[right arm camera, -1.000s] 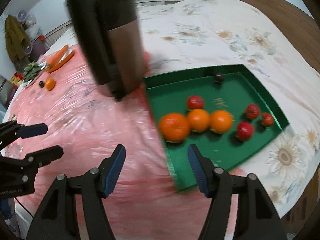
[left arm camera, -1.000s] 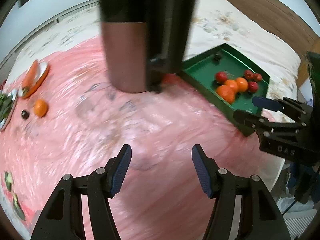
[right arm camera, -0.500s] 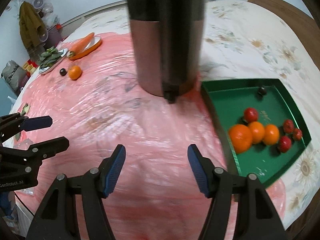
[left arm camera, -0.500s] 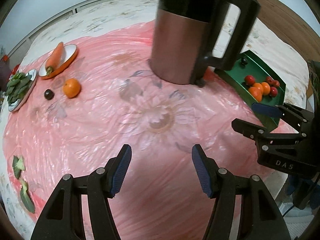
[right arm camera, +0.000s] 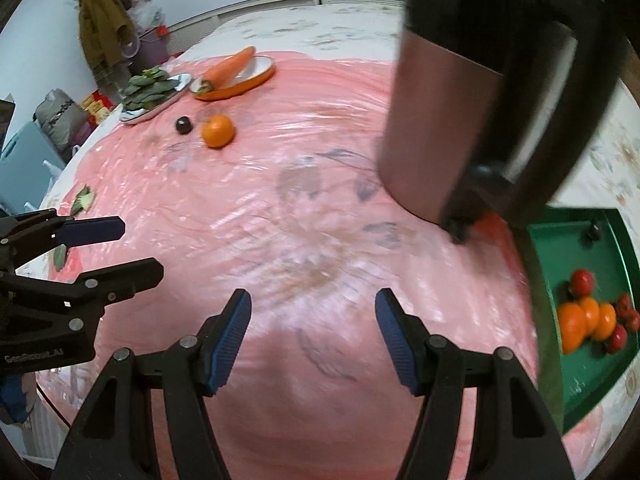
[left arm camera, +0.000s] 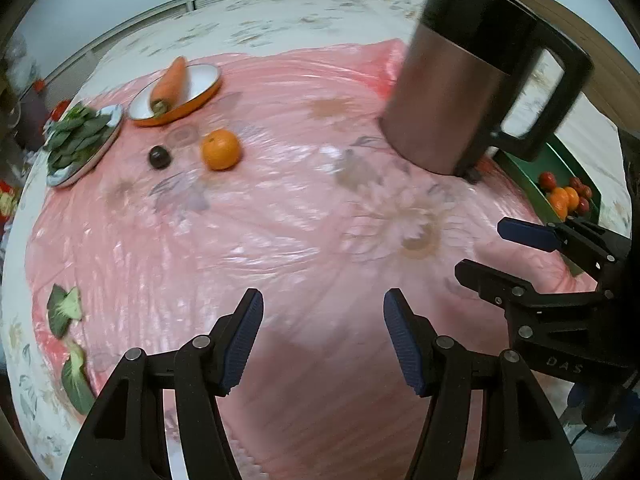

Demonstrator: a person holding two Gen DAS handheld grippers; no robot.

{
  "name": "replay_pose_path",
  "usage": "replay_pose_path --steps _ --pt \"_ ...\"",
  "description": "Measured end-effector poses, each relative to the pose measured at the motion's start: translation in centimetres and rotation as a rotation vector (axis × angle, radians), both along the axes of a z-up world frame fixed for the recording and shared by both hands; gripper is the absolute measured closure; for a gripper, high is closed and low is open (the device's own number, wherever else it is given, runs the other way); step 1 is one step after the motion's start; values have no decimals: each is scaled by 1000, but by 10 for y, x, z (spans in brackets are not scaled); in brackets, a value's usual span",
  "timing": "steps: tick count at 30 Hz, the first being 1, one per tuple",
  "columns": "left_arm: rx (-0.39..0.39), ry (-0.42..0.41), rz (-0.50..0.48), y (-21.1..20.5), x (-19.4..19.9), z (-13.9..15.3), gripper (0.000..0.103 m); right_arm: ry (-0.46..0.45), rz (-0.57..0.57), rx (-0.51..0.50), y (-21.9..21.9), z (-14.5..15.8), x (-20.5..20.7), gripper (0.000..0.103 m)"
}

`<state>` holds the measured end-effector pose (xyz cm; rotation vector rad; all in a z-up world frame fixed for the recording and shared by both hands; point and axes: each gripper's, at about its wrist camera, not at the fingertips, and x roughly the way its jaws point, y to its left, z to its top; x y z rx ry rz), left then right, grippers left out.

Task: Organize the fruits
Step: 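Move both open tools back over the remaining fruit on the pink sheet, then grasp the orange with the right tool while the left tool grasps the dark plum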

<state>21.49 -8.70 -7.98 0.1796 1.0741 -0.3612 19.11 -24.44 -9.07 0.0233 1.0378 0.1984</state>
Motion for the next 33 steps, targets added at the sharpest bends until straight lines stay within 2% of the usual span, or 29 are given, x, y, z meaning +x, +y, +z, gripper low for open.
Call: replay_pose_path --steps 10,16,21,26,33 --pt "24 -15 71 47 20 -3 46 -26 86 32 52 1 32 0" --pt "7 -10 139 83 46 -3 46 -50 124 66 78 1 56 0" --pt "-10 -27 189 112 80 -1 46 -77 164 77 99 -1 86 0" --pt "-36 -46 196 125 120 -3 47 -93 161 102 107 -4 117 0" --pt "-87 -28 202 134 177 -24 49 -95 205 88 125 -17 160 0"
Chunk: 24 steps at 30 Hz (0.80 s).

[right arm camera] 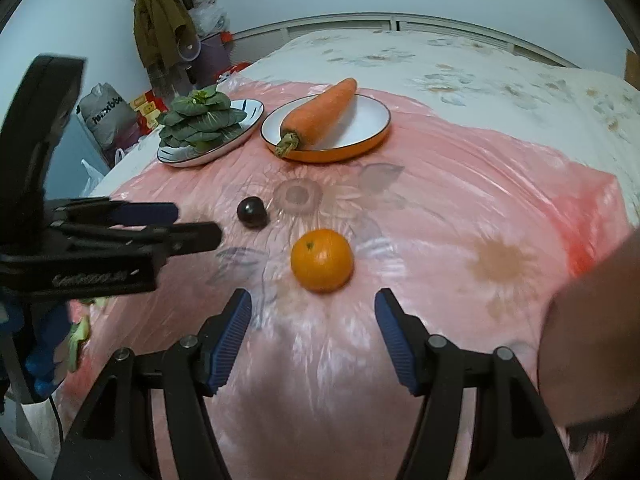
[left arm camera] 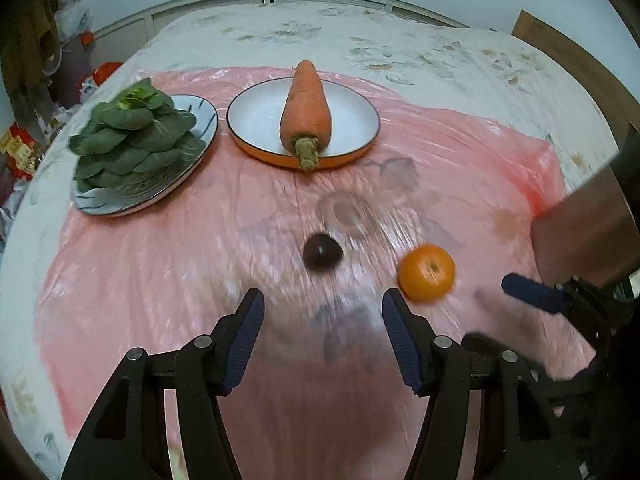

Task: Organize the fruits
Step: 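Grasp the orange with the right tool while the left tool grasps the dark plum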

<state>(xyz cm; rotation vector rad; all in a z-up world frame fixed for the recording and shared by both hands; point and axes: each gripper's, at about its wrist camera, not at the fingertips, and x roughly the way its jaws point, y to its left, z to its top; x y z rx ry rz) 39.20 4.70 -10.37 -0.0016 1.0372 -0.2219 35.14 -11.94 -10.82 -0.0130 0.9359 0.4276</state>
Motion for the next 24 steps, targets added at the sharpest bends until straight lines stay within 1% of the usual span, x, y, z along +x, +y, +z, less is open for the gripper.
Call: replay_pose_path --steps 2,4,8,18,19,21,24 --pt "11 4 -4 -2 13 -9 53 3 9 -4 3 -5 9 0" --pt "17 10 -14 -4 20 -14 60 4 17 -8 6 -10 15 0" --pt "45 15 -41 -10 33 -26 62 16 24 -17 10 -20 27 0" --pt "93 15 -87 -17 43 -36 66 47 44 -42 24 -39 50 0" --pt "98 13 -89 -18 43 -37 67 52 44 -43 25 -40 52 4" --pt "107 6 -96 -18 42 -37 69 57 43 -41 25 -42 54 7" --pt "117 -3 -98 -18 41 -38 76 66 31 -24 20 -44 56 21"
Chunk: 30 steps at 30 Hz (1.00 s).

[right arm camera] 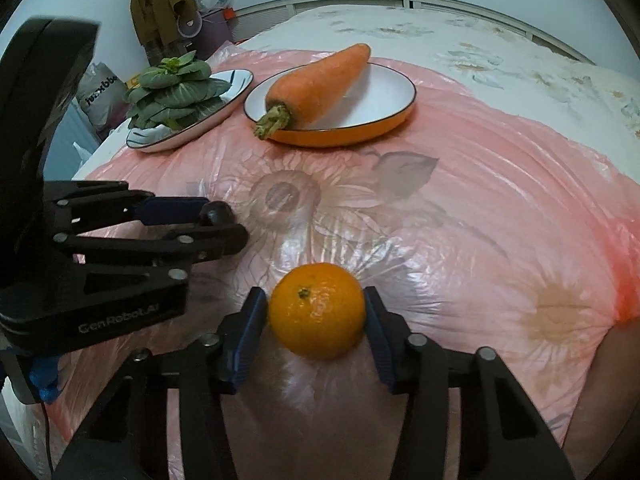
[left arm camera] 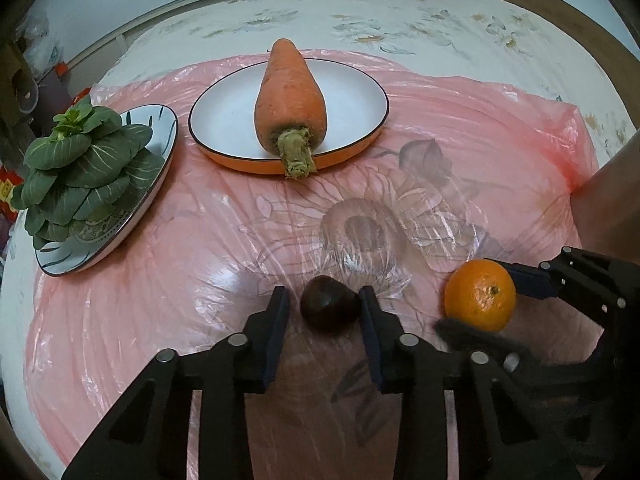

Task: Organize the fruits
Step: 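Grasp the orange with the right tool while the left tool grasps the dark plum, then carry the orange and plum over the green tray with both tools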

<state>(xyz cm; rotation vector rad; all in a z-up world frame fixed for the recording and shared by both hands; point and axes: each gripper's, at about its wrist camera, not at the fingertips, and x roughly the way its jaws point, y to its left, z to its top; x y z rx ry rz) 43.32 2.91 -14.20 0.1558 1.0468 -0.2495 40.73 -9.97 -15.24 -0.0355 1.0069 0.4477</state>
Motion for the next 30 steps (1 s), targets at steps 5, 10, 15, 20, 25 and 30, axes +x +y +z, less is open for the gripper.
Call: replay_pose_path --steps 5,10,15,20,25,30 --pt "-14 -8 -7 4 -3 6 79 7 0 21 -4 -2 1 22" --pt "-50 -12 10 11 -5 15 80 16 -15 54 -6 1 1 22" --pt "-64 -32 29 17 -10 26 80 8 -23 85 -11 7 -4 23" --pt "-76 -41 57 24 -16 32 80 10 -25 99 -14 12 -17 23" --pt "-76 -50 64 28 -33 41 80 15 -31 126 -17 19 -41 23" --pt "-53 -50 51 20 -61 47 80 33 -37 155 -26 25 -75 23"
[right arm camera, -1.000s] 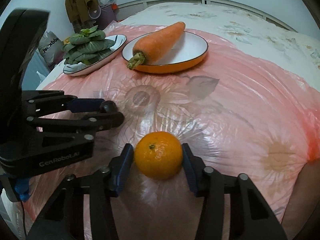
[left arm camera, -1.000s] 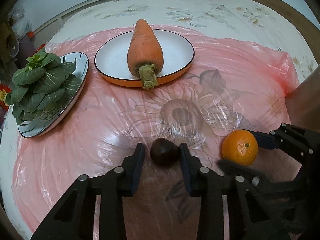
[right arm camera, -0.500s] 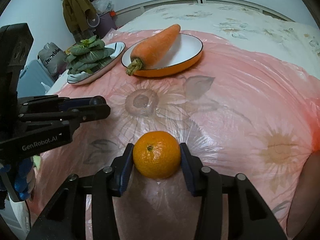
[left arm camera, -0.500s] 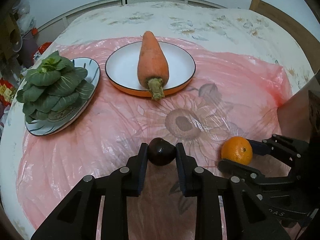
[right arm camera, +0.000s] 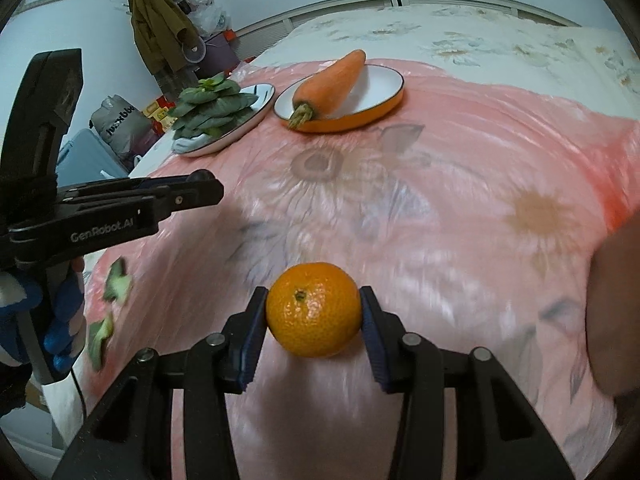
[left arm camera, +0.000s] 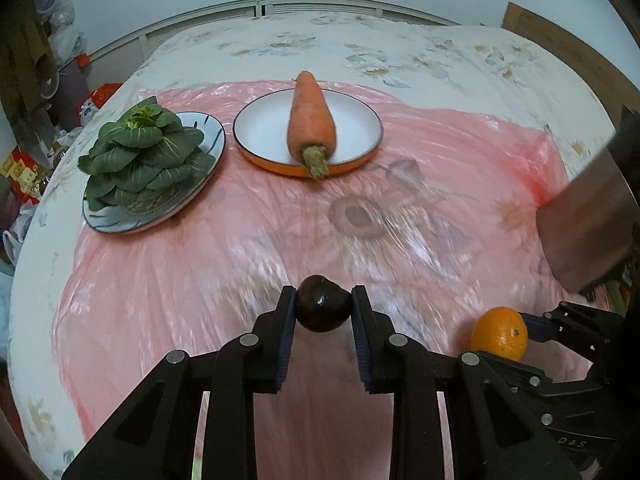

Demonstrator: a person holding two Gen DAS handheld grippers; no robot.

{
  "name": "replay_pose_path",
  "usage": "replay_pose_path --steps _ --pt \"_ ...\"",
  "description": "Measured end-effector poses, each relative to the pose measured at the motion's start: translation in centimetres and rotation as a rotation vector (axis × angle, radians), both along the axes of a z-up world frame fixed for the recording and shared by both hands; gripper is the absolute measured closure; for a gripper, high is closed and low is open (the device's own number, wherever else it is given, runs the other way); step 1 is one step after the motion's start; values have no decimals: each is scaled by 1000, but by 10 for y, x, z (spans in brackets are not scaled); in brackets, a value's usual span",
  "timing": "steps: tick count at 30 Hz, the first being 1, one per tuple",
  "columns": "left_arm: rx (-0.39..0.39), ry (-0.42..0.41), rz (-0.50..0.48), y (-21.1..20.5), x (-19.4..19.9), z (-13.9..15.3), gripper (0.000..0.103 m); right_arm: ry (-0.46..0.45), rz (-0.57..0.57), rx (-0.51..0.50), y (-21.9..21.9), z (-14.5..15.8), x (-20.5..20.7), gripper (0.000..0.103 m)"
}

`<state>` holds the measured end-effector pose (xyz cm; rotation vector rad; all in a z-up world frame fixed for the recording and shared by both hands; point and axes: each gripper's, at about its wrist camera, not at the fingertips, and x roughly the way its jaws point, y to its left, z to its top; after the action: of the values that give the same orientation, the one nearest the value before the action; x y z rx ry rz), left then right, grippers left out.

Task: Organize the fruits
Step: 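Carry the orange and plum over the green tray with both tools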

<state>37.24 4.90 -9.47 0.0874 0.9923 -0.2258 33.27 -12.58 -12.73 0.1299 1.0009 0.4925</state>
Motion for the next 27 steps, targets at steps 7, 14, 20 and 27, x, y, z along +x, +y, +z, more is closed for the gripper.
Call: replay_pose_path --steps 7,14,20,27 --pt "6 31 -33 -28 -42 -1 80 31 -27 21 -23 2 -44 23" --pt "3 57 -109 -75 -80 -1 80 67 -79 34 -65 3 -86 23" --pt "-3 71 -190 -129 -108 2 80 90 -149 18 -114 6 -117 23" --pt "-16 92 -300 -193 -131 4 80 100 -246 -4 -181 15 -145 23"
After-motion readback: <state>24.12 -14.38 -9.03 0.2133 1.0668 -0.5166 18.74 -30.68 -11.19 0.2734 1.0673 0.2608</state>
